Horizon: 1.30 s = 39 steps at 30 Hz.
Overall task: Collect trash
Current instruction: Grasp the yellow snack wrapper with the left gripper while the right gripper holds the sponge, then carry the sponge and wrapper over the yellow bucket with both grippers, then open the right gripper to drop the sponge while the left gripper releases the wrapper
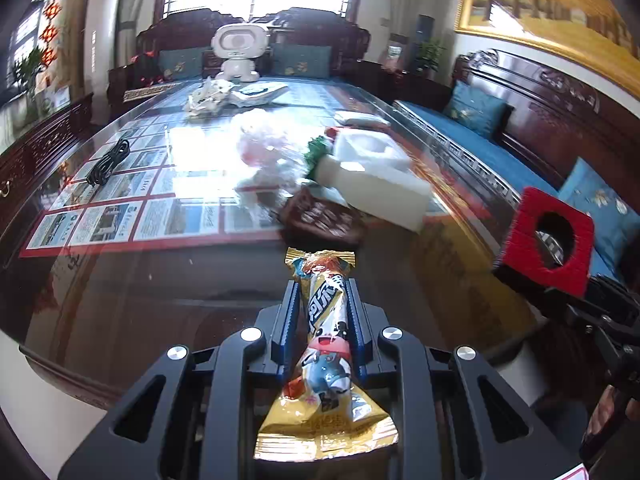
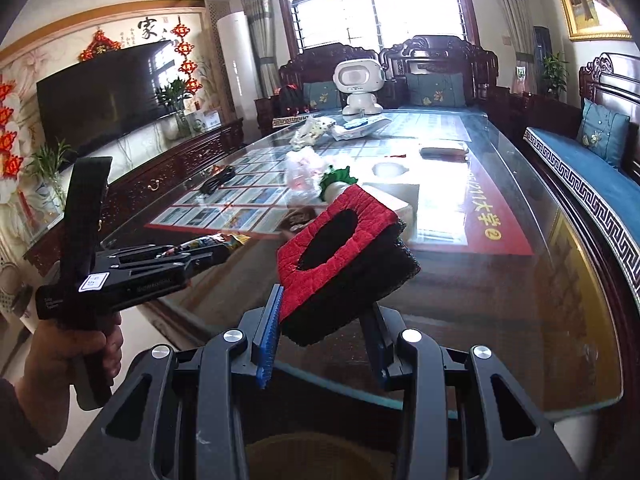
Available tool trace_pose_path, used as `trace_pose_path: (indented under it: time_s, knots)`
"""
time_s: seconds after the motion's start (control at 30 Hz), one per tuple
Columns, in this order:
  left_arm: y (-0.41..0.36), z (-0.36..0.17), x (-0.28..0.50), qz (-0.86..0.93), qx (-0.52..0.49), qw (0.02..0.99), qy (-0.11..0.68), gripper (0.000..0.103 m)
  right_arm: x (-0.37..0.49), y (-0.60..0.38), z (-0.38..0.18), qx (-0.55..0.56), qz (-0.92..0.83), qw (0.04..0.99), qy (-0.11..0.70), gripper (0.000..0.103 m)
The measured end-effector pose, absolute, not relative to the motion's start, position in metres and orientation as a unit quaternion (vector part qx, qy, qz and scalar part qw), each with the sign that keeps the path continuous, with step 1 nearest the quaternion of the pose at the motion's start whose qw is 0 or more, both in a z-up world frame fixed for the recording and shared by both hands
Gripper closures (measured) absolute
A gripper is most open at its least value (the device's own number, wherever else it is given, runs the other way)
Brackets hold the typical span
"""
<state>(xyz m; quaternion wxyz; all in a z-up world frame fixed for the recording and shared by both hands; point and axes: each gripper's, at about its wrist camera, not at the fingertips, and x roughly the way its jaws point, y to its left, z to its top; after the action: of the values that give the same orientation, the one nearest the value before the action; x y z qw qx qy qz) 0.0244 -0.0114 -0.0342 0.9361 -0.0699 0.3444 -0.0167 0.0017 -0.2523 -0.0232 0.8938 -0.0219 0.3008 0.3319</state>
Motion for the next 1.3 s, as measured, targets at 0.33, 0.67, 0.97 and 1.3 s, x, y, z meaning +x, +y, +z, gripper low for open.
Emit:
trace_pose_path:
  time_s: [0.33, 0.67, 0.97, 1.3]
  knots:
    - [-0.048, -0.044, -0.052, -0.083, -0.037, 0.927, 0.363, 0.079, -0.062, -0.268, -0.046, -0.025, 0.319, 0.891, 0.321, 0.066]
    - [-0.074, -0.104, -0.104, -0.124, -0.024, 0.903, 0.411, 0.079, -0.116, -0.283, -0.107, -0.021, 0.295, 0.876, 0.380, 0.066]
    - [-0.089, -0.166, -0.118, -0.135, -0.020, 0.871, 0.472, 0.079, -0.128, -0.283, -0.166, -0.026, 0.276, 0.848, 0.451, 0.066]
    - [-0.099, -0.195, -0.118, -0.143, -0.018, 0.852, 0.503, 0.079, -0.124, -0.279, -0.193, -0.064, 0.247, 0.833, 0.491, 0.042]
